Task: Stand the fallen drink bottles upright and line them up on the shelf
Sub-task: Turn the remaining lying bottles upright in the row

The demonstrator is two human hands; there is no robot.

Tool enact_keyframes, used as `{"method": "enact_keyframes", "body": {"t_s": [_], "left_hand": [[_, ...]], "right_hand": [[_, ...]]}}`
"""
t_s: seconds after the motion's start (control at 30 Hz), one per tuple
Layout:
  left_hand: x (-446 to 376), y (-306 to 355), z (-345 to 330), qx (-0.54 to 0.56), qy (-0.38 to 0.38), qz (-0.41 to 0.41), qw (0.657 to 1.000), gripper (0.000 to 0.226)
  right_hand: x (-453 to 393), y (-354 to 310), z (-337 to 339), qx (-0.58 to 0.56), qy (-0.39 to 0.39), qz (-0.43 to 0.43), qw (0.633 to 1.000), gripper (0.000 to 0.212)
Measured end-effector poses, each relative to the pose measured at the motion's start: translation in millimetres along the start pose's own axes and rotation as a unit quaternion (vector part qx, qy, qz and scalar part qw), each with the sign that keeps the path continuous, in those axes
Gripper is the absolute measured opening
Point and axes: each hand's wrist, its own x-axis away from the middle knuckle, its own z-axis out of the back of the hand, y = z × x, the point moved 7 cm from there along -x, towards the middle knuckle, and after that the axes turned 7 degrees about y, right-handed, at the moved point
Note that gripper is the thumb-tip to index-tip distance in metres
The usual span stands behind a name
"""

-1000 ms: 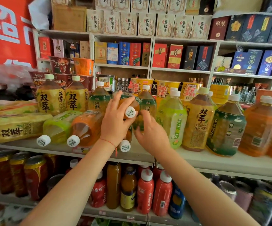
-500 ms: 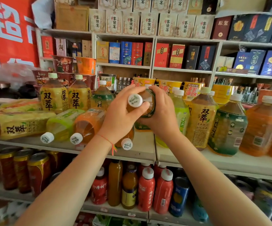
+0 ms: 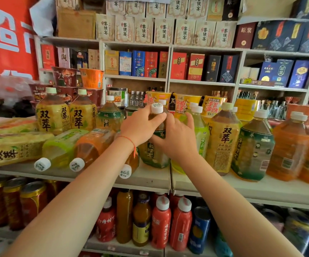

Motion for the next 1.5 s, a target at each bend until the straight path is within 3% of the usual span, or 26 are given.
{"method": "enact_keyframes", "body": {"t_s": [0.13,0.3,0.4,0.5,0.63,0.73,0.8,0.87,1.07,1.17,1.3,1.43,1.5], "left_hand": [[-8,-7,-15,-0.002,0.02,0.014,1.0,0.041],[-21,-13,-43,0.004,-0.039,0.065,0.997,0.055],[-20,-11,-44,0.038,-0.055,0.067,0.996,0.052],[-9,-14,-35,0.065,-0.069,0.067,0.993,0.044],[10,-35,4,-0.069,0.044,0.074,0.994,0.034],[32,-60,16,-0.11,0.056,0.132,0.984,0.033],[46,-70,13,-0.073,0.036,0.165,0.983,0.033],[62,-73,11,-0.015,0.045,0.197,0.979,0.034],[99,-87,9,0.074,0.04,0.337,0.938,0.078],[95,-73,17,0.132,0.043,0.326,0.935,0.088],[75,-55,38,0.146,0.058,0.239,0.958,0.058],[51,-54,46,0.12,0.03,0.152,0.981,0.072],[38,-61,49,0.131,0.016,0.144,0.981,0.065]], "right_hand": [[0,1,-6,0.075,-0.006,-0.009,0.997,0.081],[5,6,-14,0.169,-0.051,0.004,0.984,0.085],[10,6,-13,0.146,-0.044,0.014,0.988,0.083],[19,-4,-4,0.065,0.011,0.067,0.996,0.063],[39,-24,0,-0.038,0.053,0.168,0.984,0.044],[51,-46,-8,-0.121,-0.05,0.197,0.972,0.049],[58,-56,-25,-0.165,-0.181,0.17,0.955,0.077],[62,-55,-41,-0.202,-0.263,0.107,0.937,0.1],[66,-46,-61,-0.326,-0.327,-0.057,0.885,0.109],[65,-43,-57,-0.359,-0.306,-0.077,0.878,0.101],[35,-33,-32,-0.366,-0.17,-0.108,0.908,0.072],[13,-50,-19,-0.315,-0.087,-0.13,0.936,0.051],[7,-58,-20,-0.291,-0.068,-0.141,0.944,0.045]]}}
